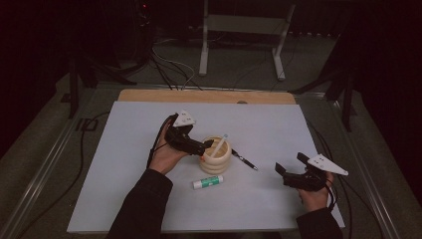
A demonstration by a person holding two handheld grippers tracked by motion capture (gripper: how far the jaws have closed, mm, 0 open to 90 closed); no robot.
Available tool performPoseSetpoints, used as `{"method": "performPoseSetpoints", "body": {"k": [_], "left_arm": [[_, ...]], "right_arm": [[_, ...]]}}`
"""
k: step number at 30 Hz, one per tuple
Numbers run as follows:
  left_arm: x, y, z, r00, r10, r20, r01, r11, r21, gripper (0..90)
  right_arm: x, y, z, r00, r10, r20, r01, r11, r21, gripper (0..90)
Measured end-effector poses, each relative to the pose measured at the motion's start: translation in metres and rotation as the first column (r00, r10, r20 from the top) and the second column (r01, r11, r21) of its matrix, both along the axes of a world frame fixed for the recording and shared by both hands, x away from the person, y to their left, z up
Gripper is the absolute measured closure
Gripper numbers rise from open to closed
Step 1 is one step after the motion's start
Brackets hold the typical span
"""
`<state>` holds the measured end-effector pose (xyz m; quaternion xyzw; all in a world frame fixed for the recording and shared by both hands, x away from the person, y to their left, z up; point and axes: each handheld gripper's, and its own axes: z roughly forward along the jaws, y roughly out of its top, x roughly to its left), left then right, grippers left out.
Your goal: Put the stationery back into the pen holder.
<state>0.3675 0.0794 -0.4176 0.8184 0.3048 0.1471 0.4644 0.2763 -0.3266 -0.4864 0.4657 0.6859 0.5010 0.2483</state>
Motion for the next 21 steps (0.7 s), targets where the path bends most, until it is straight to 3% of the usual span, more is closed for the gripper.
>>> {"method": "performPoseSetpoints", "body": {"k": [12, 21], "left_arm": [[-0.015, 0.010, -0.011, 0.9998, -0.009, -0.015, 0.010, 0.9991, 0.041, 0.1], [-0.025, 0.016, -0.019, 0.9998, -0.001, -0.020, 0.002, 0.9989, 0.047, 0.1]], "right_arm": [[0.000, 0.000, 0.000, 1.0000, -0.001, 0.002, 0.001, 1.0000, 0.001, 0.0], [0.000, -0.001, 0.000, 1.0000, -0.002, 0.001, 0.002, 1.0000, 0.003, 0.0]]}}
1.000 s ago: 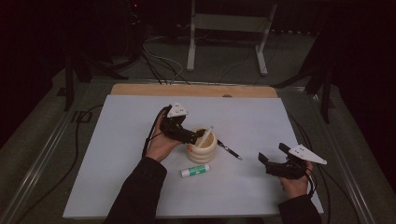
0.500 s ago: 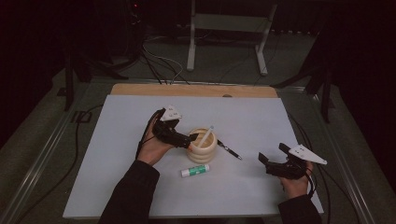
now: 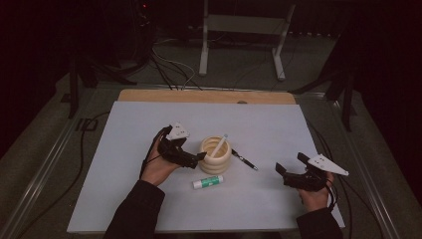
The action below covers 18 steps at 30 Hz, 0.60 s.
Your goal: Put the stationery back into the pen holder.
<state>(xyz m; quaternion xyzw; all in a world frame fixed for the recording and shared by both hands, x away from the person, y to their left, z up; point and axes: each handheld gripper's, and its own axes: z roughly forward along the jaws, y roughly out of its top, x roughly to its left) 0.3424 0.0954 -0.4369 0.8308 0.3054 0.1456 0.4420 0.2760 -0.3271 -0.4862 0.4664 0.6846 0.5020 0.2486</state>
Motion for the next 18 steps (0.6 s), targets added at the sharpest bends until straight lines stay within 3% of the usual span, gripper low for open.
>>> {"method": "performPoseSetpoints", "body": {"k": [18], "left_arm": [[-0.014, 0.006, -0.021, 0.9992, 0.005, -0.039, -0.004, 0.9998, 0.020, 0.1]], "right_arm": [[0.000, 0.000, 0.000, 1.0000, 0.001, 0.001, -0.001, 1.0000, -0.003, 0.0]]}}
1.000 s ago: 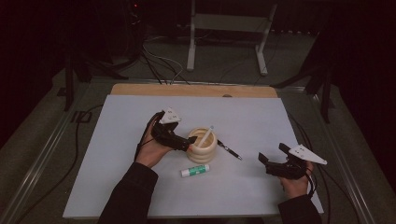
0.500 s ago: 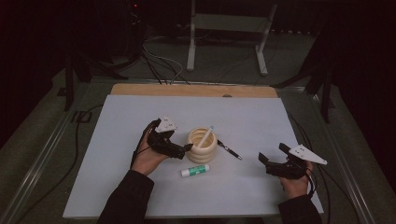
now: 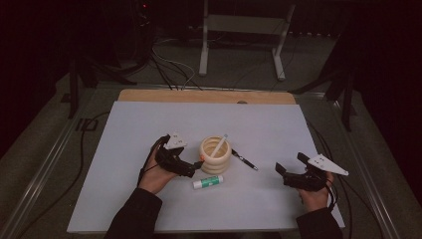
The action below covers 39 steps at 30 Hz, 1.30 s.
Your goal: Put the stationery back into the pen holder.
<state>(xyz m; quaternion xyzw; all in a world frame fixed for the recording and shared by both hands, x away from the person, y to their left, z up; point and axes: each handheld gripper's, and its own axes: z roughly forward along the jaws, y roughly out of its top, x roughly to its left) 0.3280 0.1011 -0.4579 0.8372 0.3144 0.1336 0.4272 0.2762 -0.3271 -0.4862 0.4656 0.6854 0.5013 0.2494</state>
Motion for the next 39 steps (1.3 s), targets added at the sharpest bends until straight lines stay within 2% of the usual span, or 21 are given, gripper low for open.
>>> {"method": "performPoseSetpoints", "body": {"k": [11, 21, 29, 39], "left_arm": [[-0.006, -0.002, -0.011, 0.9994, -0.016, -0.030, 0.017, 0.9996, 0.021, 0.2], [-0.009, -0.006, -0.016, 0.9989, -0.012, -0.045, 0.015, 0.9975, 0.069, 0.2], [-0.013, -0.013, -0.024, 0.9968, -0.021, -0.077, 0.028, 0.9949, 0.097, 1.2], [-0.015, -0.018, -0.031, 0.9929, -0.038, -0.112, 0.050, 0.9938, 0.100, 5.5]], "right_arm": [[0.000, 0.000, 0.000, 1.0000, 0.001, 0.001, -0.001, 1.0000, 0.001, 0.0], [0.000, 0.000, 0.000, 1.0000, 0.000, -0.001, 0.000, 1.0000, 0.000, 0.0], [0.000, 0.000, 0.000, 1.0000, -0.001, -0.002, 0.001, 1.0000, 0.001, 0.0], [0.000, 0.000, 0.000, 1.0000, -0.001, -0.002, 0.001, 1.0000, 0.003, 0.0]]}}
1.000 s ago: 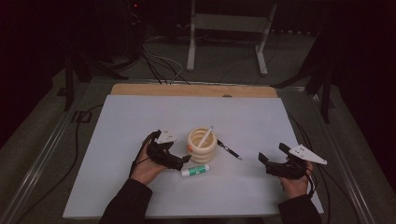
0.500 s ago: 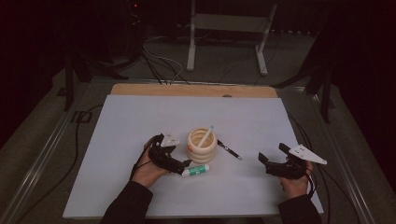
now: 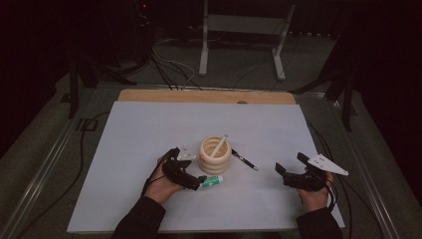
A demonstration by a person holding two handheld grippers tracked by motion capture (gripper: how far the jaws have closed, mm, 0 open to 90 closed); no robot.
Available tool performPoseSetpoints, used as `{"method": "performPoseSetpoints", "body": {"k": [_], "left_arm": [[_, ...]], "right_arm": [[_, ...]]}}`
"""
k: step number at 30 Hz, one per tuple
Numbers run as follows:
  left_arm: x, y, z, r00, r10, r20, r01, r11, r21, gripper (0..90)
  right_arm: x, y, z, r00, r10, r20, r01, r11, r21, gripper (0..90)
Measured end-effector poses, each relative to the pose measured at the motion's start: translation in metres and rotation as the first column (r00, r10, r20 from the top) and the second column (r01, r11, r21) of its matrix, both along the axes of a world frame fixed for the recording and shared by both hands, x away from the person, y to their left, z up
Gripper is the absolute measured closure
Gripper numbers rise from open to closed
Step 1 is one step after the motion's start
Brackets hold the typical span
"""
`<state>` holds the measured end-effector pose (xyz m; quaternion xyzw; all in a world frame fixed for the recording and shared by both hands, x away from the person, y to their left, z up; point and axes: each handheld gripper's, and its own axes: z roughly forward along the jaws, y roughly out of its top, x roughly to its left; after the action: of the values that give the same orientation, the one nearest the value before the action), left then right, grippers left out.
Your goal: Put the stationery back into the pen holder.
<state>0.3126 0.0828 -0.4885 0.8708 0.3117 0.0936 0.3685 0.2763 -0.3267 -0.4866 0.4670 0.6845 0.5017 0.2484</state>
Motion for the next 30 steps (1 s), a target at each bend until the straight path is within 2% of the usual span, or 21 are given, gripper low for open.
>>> {"method": "performPoseSetpoints", "body": {"k": [5, 6, 10, 16, 19, 24, 26, 28, 30], "left_arm": [[-0.001, -0.003, -0.002, 0.9997, -0.018, -0.014, 0.018, 0.9998, 0.001, 8.1], [-0.002, -0.005, -0.004, 0.9991, -0.034, -0.024, 0.034, 0.9994, 0.005, 8.1], [-0.005, -0.007, -0.005, 0.9976, -0.058, -0.039, 0.058, 0.9983, 0.001, 14.7], [-0.010, -0.014, -0.009, 0.9943, -0.090, -0.057, 0.092, 0.9952, 0.034, 21.3], [-0.011, -0.017, -0.013, 0.9888, -0.125, -0.082, 0.129, 0.9903, 0.052, 26.8], [-0.012, -0.018, -0.018, 0.9816, -0.161, -0.102, 0.169, 0.9829, 0.072, 46.6], [-0.012, -0.019, -0.020, 0.9794, -0.173, -0.103, 0.184, 0.9777, 0.102, 55.9], [-0.012, -0.019, -0.020, 0.9782, -0.185, -0.095, 0.195, 0.9738, 0.117, 59.4], [-0.012, -0.020, -0.019, 0.9721, -0.215, -0.095, 0.226, 0.9653, 0.131, 63.8]], "right_arm": [[0.000, 0.000, 0.000, 1.0000, 0.001, 0.000, -0.001, 1.0000, -0.001, 0.0], [0.000, 0.000, 0.000, 1.0000, 0.001, 0.000, -0.001, 1.0000, -0.001, 0.0], [0.000, 0.000, 0.000, 1.0000, 0.001, 0.001, -0.001, 1.0000, -0.001, 0.0], [0.000, 0.000, 0.000, 1.0000, 0.001, 0.001, -0.001, 1.0000, -0.002, 0.0], [0.000, 0.000, 0.000, 1.0000, 0.001, 0.001, -0.001, 1.0000, -0.001, 0.0], [0.000, 0.000, 0.000, 1.0000, 0.002, 0.002, -0.002, 1.0000, -0.002, 0.0], [0.000, 0.000, 0.000, 1.0000, 0.002, 0.003, -0.002, 1.0000, -0.002, 0.0], [0.000, 0.000, 0.000, 1.0000, 0.001, 0.001, -0.001, 1.0000, -0.001, 0.0], [0.000, 0.000, 0.000, 1.0000, 0.001, 0.001, -0.001, 1.0000, -0.001, 0.0]]}}
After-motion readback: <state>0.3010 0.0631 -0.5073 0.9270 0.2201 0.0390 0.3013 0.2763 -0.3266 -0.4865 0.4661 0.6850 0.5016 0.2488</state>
